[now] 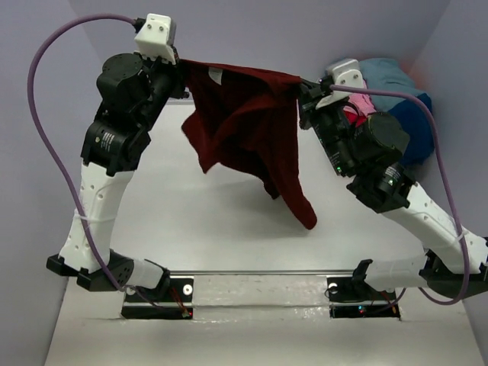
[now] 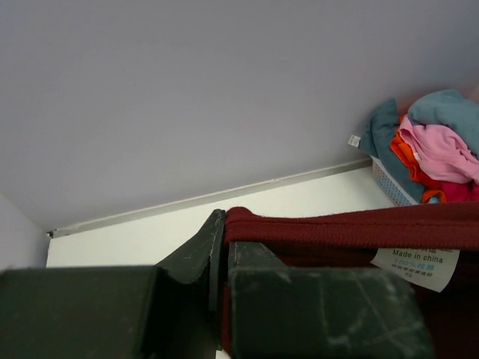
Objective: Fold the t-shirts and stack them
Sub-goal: Flatten out the tshirt
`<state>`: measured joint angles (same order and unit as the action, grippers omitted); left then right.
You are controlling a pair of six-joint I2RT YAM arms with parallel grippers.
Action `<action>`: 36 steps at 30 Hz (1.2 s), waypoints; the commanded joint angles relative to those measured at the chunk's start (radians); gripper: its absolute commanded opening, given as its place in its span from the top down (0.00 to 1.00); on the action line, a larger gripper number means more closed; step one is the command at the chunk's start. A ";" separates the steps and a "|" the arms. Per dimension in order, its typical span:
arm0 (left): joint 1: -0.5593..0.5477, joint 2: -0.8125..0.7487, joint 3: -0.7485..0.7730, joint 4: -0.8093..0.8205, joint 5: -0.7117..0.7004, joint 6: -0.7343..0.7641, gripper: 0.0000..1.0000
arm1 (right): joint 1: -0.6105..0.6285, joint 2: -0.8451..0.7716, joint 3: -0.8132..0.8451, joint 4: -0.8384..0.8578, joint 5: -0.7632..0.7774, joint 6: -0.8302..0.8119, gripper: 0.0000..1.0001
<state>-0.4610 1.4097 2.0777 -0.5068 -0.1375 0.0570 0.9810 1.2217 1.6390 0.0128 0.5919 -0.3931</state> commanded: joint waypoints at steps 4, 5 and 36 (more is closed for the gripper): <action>0.059 -0.299 -0.194 0.209 0.221 0.125 0.94 | -0.022 0.018 0.241 -0.233 -0.012 0.043 0.93; 0.059 -0.314 -0.224 0.217 0.242 0.127 0.94 | -0.022 0.057 0.263 -0.255 0.061 0.049 0.93; 0.059 -0.339 0.037 -0.021 -0.040 -0.085 0.94 | -0.108 -0.005 0.418 -0.699 -0.232 0.508 0.93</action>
<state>-0.4328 1.1469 2.0361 -0.6216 -0.0246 -0.0200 0.8993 1.3724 2.0476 -0.6849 0.4068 0.1078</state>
